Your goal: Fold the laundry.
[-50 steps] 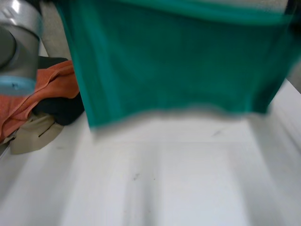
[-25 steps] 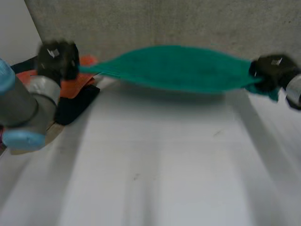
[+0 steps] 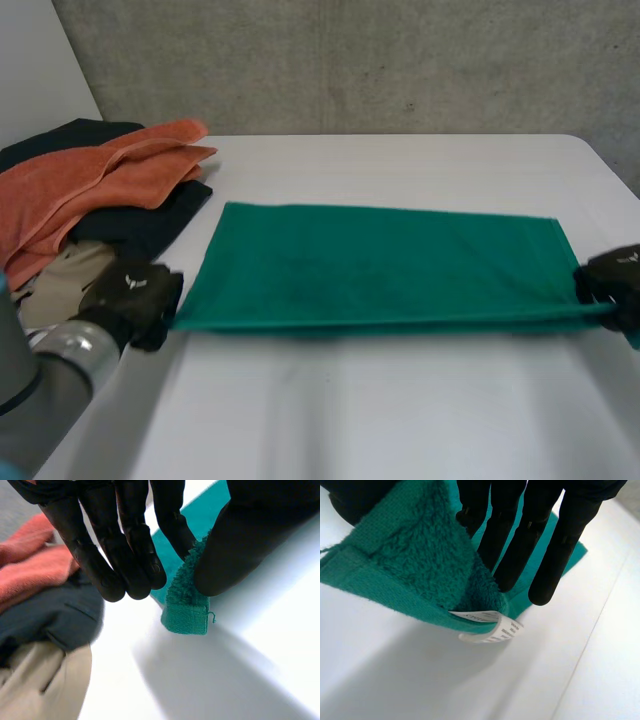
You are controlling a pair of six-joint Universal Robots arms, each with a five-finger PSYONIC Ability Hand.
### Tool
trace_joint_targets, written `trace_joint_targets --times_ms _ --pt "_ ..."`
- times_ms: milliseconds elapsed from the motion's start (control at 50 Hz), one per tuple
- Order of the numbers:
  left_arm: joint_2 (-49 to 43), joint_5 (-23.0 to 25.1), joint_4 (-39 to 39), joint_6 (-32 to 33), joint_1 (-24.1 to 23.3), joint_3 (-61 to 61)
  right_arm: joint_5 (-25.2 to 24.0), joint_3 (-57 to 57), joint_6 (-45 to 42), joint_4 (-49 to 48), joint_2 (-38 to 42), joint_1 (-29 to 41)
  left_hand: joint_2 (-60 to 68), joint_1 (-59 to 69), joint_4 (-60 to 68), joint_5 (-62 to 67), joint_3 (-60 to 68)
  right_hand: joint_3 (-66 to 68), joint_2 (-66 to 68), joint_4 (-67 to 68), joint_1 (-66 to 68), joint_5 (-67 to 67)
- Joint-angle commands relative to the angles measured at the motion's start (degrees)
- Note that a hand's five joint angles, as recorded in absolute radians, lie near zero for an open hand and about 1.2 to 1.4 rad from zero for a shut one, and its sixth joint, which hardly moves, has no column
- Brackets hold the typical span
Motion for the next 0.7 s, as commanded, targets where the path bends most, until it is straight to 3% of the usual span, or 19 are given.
trace_joint_targets --times_ms 20,120,300,480,700 --pt "7.15 0.84 -20.57 7.65 -0.77 -0.29 -0.72 2.03 -16.34 15.61 -4.27 -3.13 11.27 13.28 11.43 13.40 11.69 11.83 12.43 11.25 15.90 11.51" --pt "0.13 0.41 -18.23 8.27 -2.35 6.38 -0.90 -2.27 -13.46 12.38 0.73 -0.15 11.27 13.28 11.43 13.40 11.69 11.83 12.43 11.25 15.90 11.51" --pt "-19.46 -6.18 -7.85 7.74 -7.36 28.07 1.91 -12.20 -1.16 1.75 10.57 2.85 11.27 13.28 11.43 13.40 11.69 11.83 12.43 11.25 15.90 11.51" --pt "-35.12 -10.84 -8.37 8.18 -9.91 49.97 2.18 -18.19 0.26 -7.31 16.55 5.31 11.27 13.28 11.43 13.40 11.69 11.83 12.43 11.25 15.90 11.51" --pt "-46.90 -10.49 -8.64 8.62 -11.41 67.28 3.93 -23.81 2.45 -17.41 22.53 7.68 11.27 13.28 11.43 13.40 11.69 11.83 12.43 11.25 15.90 11.51"
